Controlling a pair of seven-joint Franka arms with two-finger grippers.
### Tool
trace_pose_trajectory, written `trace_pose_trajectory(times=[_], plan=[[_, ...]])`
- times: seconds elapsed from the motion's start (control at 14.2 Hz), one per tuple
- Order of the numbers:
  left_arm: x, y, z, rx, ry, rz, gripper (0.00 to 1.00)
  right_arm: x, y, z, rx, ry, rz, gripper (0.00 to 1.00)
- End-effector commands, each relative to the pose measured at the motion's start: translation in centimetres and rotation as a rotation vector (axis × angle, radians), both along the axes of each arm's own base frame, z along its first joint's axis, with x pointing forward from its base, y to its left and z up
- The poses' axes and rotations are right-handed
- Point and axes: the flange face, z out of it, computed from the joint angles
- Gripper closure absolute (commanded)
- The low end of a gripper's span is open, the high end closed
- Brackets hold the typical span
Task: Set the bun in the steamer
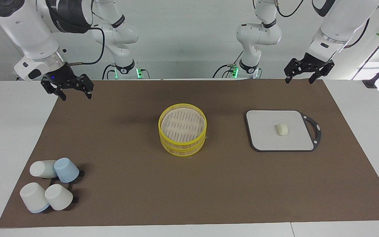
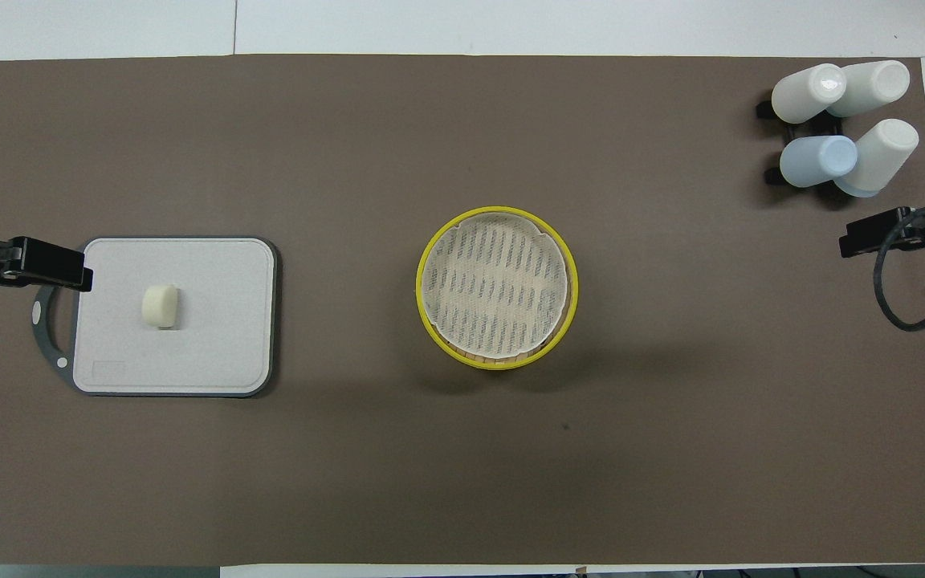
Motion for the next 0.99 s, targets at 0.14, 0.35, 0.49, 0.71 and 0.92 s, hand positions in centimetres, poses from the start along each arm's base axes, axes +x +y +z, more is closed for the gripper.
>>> trace_pose_trajectory(times=[0.14, 0.35, 0.49, 0.71, 0.92], plan=[[-0.4, -0.1, 0.2, -0.005, -0.007, -0.005, 0.00, -0.2, -1.9, 0.2, -0.059, -0.006, 0.036, 0.00], [-0.3, 0.3, 0.3, -0.005, -0.011, 0.003, 0.00, -0.4, -1.8, 0.0, -0.058, 0.001, 0.032, 0.00], [-0.2, 0.4, 0.3, -0.006, -0.017, 0.006, 0.00, -0.4, -1.7, 0.0, -0.058, 0.003, 0.030, 0.00], [-0.2, 0.5, 0.1, -0.007, -0.024, 0.006, 0.00, -0.5, -1.2, 0.0, -0.054, 0.005, 0.036, 0.00], [-0.3, 1.3, -1.5, -0.011, -0.034, 0.020, 0.00, -0.2, 2.5, 0.0, -0.046, -0.006, 0.050, 0.00]])
